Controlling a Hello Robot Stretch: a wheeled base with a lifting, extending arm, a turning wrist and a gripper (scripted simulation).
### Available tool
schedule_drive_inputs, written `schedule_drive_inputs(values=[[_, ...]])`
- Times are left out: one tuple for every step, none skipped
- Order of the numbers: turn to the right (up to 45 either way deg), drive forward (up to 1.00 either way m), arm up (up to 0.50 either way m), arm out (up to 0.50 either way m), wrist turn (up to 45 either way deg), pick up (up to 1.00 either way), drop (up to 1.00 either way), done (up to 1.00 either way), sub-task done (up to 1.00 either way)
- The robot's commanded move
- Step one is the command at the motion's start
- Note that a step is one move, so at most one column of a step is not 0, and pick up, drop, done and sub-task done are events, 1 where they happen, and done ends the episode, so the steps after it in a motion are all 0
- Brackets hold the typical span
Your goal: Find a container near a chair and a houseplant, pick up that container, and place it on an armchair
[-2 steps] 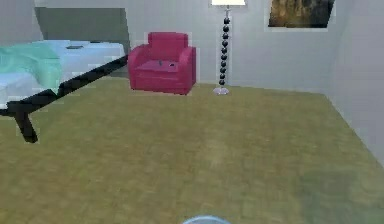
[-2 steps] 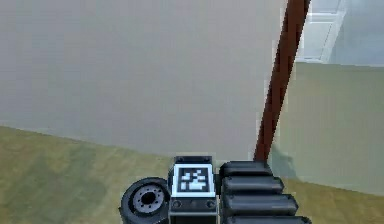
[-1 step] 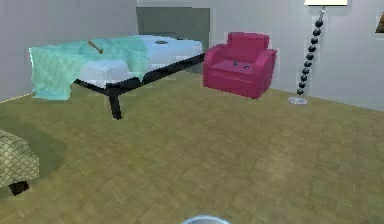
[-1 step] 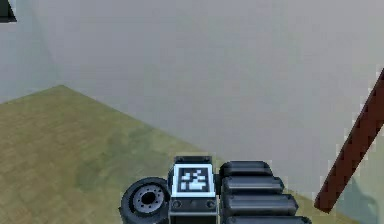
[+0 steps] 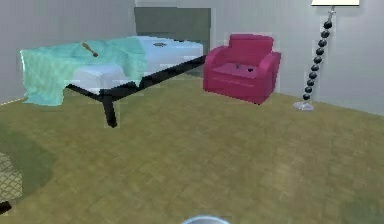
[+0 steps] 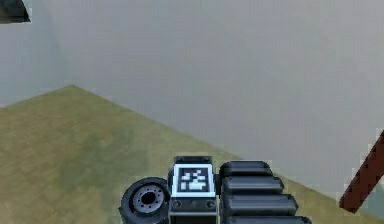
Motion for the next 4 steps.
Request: schedule_drive_inputs(values=[[6.0, 0.0, 0.0, 0.0, 0.0, 0.0, 0.0, 0.0, 0.0], [0.0, 1.0, 0.0, 0.0, 0.0, 0.0, 0.0, 0.0, 0.0], [0.0, 1.0, 0.0, 0.0, 0.0, 0.0, 0.0, 0.0, 0.0], [3.0, 0.0, 0.0, 0.0, 0.0, 0.0, 0.0, 0.0, 0.0]])
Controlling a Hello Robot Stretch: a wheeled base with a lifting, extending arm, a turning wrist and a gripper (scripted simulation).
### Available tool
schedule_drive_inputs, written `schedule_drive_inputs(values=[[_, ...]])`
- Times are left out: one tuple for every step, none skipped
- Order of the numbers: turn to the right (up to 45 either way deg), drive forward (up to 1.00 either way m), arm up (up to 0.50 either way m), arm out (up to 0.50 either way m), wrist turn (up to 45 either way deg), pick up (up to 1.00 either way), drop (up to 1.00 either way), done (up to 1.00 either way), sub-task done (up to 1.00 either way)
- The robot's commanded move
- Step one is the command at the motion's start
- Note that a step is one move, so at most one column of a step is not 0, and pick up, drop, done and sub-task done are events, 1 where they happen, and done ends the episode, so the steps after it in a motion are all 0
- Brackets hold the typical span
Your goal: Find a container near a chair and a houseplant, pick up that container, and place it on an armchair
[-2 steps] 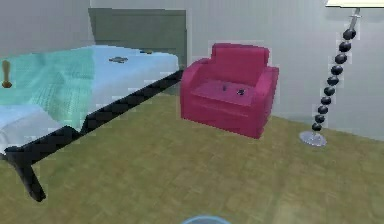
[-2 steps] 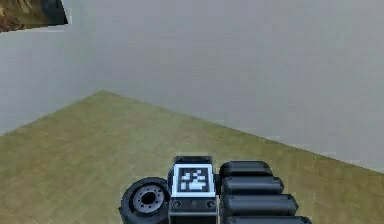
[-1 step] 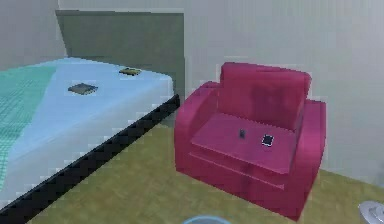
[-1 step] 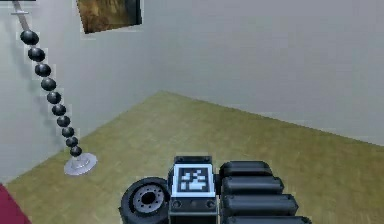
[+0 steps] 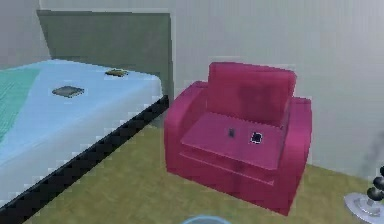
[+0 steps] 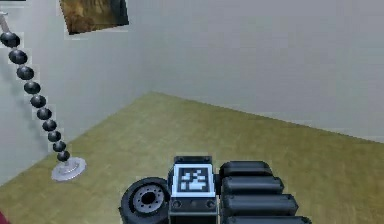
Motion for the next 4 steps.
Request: schedule_drive_inputs(values=[[0.0, 0.7, 0.0, 0.0, 0.0, 0.0, 0.0, 0.0, 0.0], [-36.0, 0.0, 0.0, 0.0, 0.0, 0.0, 0.0, 0.0, 0.0], [36.0, 0.0, 0.0, 0.0, 0.0, 0.0, 0.0, 0.0, 0.0], [-30.0, 0.0, 0.0, 0.0, 0.0, 0.0, 0.0, 0.0, 0.0]])
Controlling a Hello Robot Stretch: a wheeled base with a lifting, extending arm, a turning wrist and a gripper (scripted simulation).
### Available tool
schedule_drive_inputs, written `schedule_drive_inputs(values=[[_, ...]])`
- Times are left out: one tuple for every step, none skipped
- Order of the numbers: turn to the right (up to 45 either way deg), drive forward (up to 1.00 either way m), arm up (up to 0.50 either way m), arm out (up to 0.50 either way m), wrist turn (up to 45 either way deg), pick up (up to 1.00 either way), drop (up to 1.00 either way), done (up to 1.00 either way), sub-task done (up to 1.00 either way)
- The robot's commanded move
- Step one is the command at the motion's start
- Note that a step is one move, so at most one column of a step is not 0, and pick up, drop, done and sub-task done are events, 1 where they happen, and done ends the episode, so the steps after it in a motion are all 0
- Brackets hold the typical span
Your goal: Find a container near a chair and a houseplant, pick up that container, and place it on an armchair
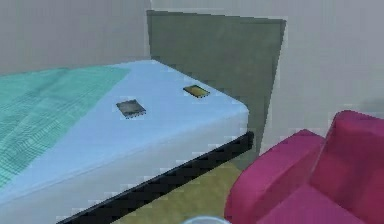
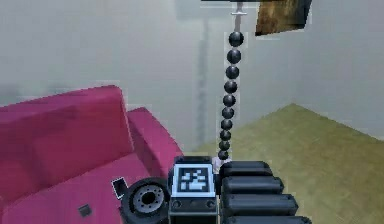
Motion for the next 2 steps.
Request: schedule_drive_inputs(values=[[27.0, 0.0, 0.0, 0.0, 0.0, 0.0, 0.0, 0.0, 0.0], [-27.0, 0.0, 0.0, 0.0, 0.0, 0.0, 0.0, 0.0, 0.0]])
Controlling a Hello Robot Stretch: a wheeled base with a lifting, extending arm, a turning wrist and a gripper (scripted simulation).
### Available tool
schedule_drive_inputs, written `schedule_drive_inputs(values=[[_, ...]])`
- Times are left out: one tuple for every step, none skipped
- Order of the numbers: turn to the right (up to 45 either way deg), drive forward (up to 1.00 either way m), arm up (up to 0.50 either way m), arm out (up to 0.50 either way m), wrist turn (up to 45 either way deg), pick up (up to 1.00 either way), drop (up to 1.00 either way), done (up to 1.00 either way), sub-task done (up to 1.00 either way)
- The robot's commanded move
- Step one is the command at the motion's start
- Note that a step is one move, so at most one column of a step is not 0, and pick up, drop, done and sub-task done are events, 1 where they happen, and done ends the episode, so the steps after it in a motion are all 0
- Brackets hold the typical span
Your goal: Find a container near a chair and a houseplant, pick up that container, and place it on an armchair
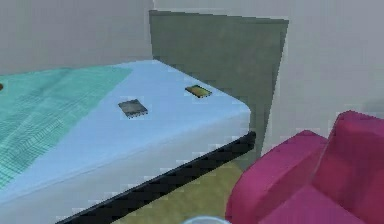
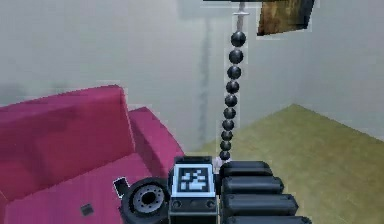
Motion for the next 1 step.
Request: schedule_drive_inputs(values=[[18.0, 0.0, 0.0, 0.0, 0.0, 0.0, 0.0, 0.0, 0.0]])
